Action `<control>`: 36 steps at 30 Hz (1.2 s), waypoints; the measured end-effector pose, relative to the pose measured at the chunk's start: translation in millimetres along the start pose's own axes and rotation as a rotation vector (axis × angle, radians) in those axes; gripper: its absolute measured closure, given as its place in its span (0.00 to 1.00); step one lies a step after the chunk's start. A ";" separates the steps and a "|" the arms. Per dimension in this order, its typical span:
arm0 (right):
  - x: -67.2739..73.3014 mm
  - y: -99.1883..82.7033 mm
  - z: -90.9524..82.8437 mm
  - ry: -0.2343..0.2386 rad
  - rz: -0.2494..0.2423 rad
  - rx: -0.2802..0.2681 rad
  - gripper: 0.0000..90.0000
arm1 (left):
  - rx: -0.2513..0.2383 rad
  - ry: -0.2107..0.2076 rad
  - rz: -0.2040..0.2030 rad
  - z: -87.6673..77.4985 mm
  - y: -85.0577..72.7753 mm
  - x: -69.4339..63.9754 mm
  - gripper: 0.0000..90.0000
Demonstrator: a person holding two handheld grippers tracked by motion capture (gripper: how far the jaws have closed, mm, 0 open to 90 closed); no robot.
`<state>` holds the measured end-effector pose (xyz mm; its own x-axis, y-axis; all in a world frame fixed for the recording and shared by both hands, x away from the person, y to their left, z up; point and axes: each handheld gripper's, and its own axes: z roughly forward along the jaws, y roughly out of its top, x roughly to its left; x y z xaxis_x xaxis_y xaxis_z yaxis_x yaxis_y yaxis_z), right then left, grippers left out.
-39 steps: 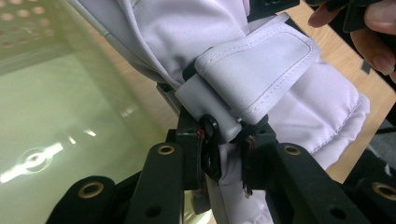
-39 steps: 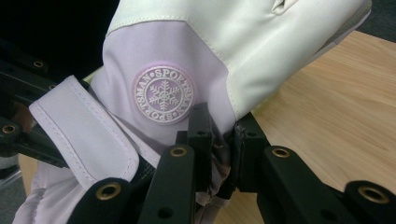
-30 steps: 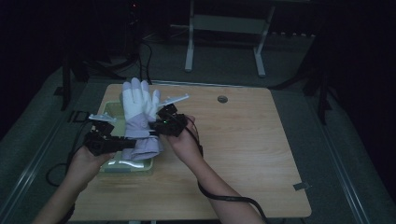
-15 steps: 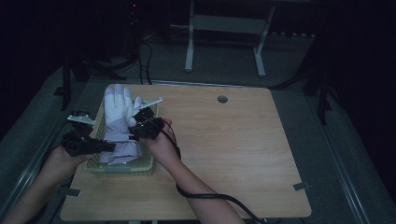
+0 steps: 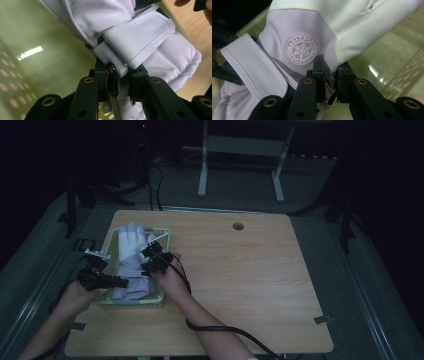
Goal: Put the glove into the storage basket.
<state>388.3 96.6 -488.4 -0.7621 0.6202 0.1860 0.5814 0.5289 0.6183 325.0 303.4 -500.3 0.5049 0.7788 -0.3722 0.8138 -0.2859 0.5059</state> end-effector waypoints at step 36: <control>-6.3 12.1 -12.3 -0.068 0.004 0.033 0.35 | -0.075 0.122 -0.097 18.0 -2.5 -12.4 0.20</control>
<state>396.6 92.0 -472.7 -0.7393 0.6596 0.1354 0.5942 0.5445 0.5919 321.8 284.4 -511.0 0.3831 0.8637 -0.3274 0.8310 -0.1675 0.5304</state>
